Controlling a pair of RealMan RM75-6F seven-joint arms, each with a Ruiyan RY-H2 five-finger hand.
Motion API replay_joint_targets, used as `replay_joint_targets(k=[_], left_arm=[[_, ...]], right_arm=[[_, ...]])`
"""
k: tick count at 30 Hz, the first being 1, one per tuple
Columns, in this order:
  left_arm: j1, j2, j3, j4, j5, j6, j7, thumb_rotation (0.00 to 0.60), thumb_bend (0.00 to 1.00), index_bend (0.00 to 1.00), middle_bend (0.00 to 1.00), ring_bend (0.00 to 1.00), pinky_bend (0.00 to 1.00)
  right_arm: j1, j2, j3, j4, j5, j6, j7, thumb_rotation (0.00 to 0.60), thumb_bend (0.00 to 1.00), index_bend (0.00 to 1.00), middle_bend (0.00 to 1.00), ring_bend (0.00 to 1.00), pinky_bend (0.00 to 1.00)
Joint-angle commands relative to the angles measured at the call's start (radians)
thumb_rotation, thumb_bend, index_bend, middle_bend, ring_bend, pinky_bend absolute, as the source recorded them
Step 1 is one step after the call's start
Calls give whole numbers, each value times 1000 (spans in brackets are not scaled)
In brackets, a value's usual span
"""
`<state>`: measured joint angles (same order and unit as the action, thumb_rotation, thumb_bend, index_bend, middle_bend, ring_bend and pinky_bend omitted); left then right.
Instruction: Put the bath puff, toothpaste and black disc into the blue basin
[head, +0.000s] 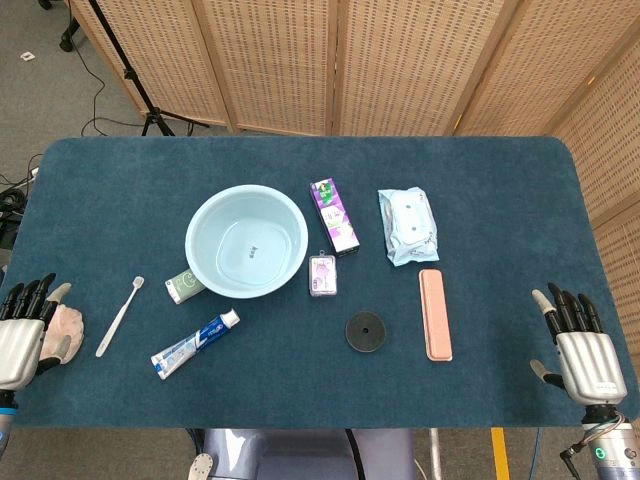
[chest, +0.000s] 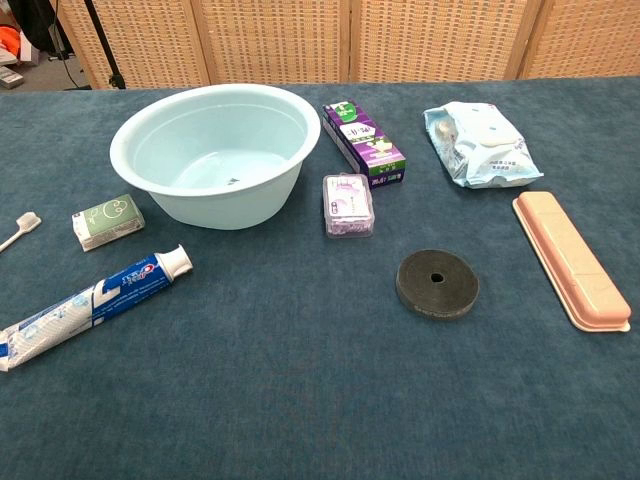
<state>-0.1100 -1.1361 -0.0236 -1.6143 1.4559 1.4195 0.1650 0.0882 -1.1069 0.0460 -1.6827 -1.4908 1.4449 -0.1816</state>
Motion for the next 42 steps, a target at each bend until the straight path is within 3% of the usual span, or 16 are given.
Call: replay_joint_targets(k=[1,19,24,34,42], left_arm=[[-2,-2,2,-1,2,-2,4,600,372,0,0,0,40],[-7,-5,2,0,9,-5,-5,600,369,0,0,0,40],[-7,-5,1,-5,14,2,-2,600,334,0,0,0,40],[-4,-7,3,-10,22,11,3,600,163,0,0,0,40],[-6,-4,4,-11,19,6,1,600,155,0,0,0,40]], right_arm=[[-1,1,-1,0,-1,0,1,600,189,60,0,0,0],[-6,8,-5,-12,-8,8,-8,600,191,60,0,0,0],[-7,9,-5,-11,-11,11,-3,600,190,60,0,0,0],[-9,13,-3,-11,-11,16,5,600,187,60,0,0,0],[-8,9,-2,-10,-8,14,0,600,195,60,0,0,0]])
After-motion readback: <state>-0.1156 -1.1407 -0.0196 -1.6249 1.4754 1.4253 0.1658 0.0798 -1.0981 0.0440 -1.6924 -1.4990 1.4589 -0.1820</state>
